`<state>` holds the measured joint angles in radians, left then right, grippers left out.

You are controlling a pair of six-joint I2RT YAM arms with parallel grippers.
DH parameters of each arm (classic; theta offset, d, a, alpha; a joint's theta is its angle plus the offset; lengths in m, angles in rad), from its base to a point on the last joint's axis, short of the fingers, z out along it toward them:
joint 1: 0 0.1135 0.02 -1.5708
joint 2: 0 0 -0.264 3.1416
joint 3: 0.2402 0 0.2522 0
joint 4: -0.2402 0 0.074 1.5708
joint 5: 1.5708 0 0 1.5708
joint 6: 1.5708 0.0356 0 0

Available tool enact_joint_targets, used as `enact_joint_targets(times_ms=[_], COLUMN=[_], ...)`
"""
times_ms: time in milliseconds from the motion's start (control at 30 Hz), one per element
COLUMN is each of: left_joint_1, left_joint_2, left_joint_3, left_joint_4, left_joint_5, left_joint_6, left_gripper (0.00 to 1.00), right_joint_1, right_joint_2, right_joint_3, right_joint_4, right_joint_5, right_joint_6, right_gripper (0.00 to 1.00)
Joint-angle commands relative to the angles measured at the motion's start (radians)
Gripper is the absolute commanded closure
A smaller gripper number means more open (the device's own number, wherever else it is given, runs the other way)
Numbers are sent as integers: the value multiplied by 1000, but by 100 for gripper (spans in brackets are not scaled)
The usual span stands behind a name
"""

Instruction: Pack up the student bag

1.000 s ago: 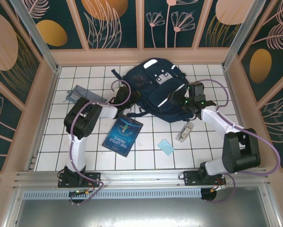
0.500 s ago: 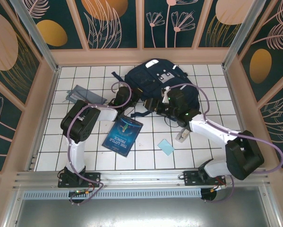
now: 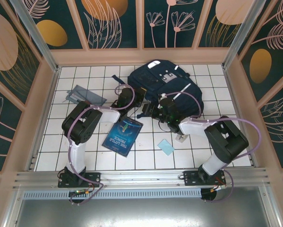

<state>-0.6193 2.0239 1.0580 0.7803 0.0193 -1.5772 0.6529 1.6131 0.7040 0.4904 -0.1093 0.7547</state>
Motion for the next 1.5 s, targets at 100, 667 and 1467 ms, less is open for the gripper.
enact_joint_targets(times_ms=[100, 667, 1467], left_joint_1=[-14, -15, 49], left_joint_2=[-68, -88, 61], left_joint_3=[-19, -33, 108], left_joint_4=[158, 180, 110], left_joint_5=[28, 50, -18], left_joint_6=[-79, -118, -11], left_gripper=[100, 100, 100], right_joint_1=[3, -11, -78], right_joint_2=[102, 194, -159], right_joint_3=[46, 99, -85], right_joint_4=[146, 202, -220], right_joint_5=[168, 382, 92], right_joint_6=[-77, -188, -283], right_gripper=[26, 62, 100])
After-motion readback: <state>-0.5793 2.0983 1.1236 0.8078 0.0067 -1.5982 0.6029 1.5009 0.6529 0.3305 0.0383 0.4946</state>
